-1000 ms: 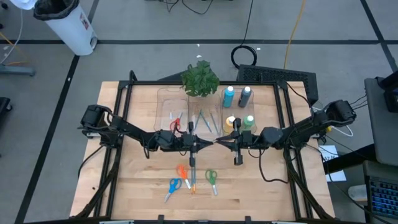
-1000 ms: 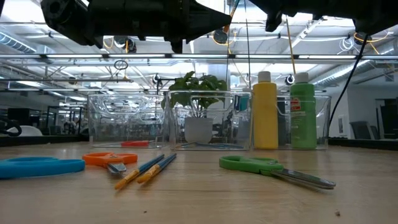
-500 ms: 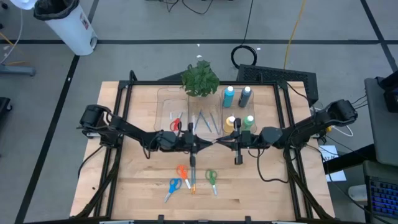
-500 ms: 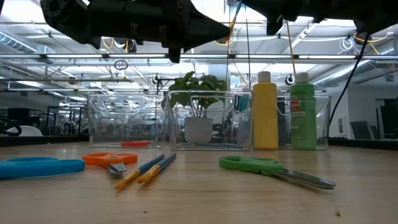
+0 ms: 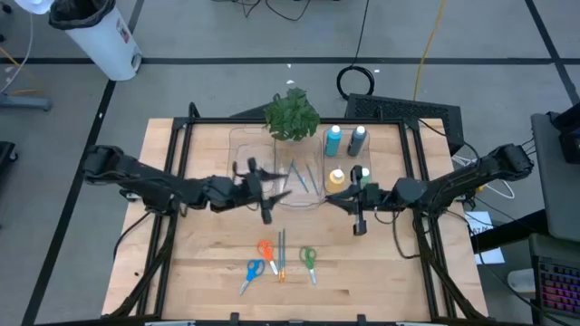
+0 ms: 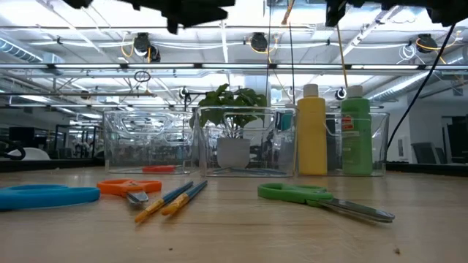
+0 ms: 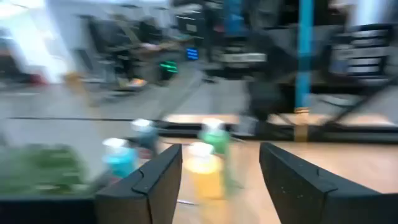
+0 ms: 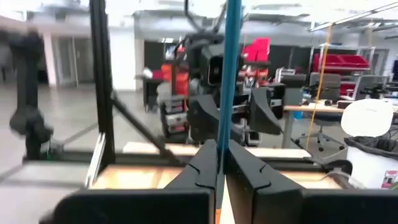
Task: Pick & Place Paint Supplies
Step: Put the blue paintbrush into the middle transparent bin
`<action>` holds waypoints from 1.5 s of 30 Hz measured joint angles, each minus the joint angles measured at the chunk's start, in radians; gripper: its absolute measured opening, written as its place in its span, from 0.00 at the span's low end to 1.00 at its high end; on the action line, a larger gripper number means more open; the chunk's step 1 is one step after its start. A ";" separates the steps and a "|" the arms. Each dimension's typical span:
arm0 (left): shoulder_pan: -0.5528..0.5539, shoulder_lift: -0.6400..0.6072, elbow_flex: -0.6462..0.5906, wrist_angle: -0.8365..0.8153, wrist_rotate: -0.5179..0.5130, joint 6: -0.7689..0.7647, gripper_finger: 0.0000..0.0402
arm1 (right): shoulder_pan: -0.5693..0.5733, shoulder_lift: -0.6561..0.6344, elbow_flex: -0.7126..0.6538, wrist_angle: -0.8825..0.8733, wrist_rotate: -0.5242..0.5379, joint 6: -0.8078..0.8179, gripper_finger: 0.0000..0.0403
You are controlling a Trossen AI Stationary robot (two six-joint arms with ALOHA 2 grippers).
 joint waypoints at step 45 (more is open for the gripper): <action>0.053 -0.057 0.000 -0.050 -0.100 -0.076 0.58 | -0.213 0.448 0.271 -0.472 0.107 0.334 0.08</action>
